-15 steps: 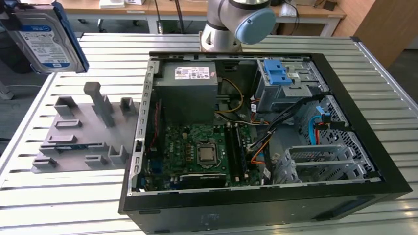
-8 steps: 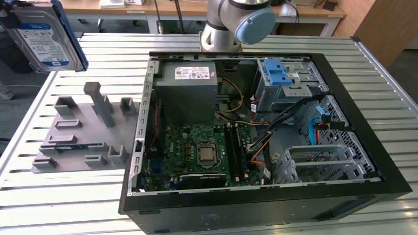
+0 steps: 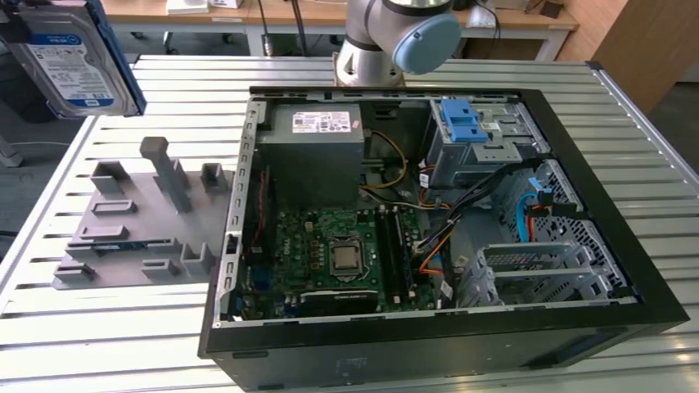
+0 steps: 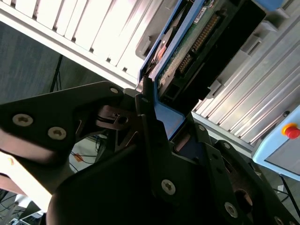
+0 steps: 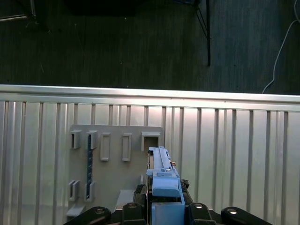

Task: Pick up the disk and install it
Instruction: 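Pick up the disk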

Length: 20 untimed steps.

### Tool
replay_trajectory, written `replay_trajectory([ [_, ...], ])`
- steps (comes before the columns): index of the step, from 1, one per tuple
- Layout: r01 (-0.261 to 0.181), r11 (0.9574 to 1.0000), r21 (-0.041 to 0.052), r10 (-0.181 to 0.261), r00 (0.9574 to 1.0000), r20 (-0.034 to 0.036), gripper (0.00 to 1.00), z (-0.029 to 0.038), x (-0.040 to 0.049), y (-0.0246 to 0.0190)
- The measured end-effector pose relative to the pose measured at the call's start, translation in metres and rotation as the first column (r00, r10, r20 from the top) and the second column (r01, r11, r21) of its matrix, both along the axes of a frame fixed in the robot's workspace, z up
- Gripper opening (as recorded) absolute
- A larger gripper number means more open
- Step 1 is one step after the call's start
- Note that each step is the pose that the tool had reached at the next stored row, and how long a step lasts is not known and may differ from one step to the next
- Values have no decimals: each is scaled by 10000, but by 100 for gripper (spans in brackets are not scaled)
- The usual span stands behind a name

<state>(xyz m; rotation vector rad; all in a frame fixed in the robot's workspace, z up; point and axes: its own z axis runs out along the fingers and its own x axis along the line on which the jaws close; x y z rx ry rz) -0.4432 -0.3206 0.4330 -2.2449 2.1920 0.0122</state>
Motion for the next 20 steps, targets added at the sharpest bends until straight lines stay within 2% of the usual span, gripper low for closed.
replay_trajectory([
  [7, 0, 10000, 0, 0, 10000, 0, 36, 51, 0, 3],
  [20, 0, 10000, 0, 0, 10000, 0, 36, 94, 0, 3],
])
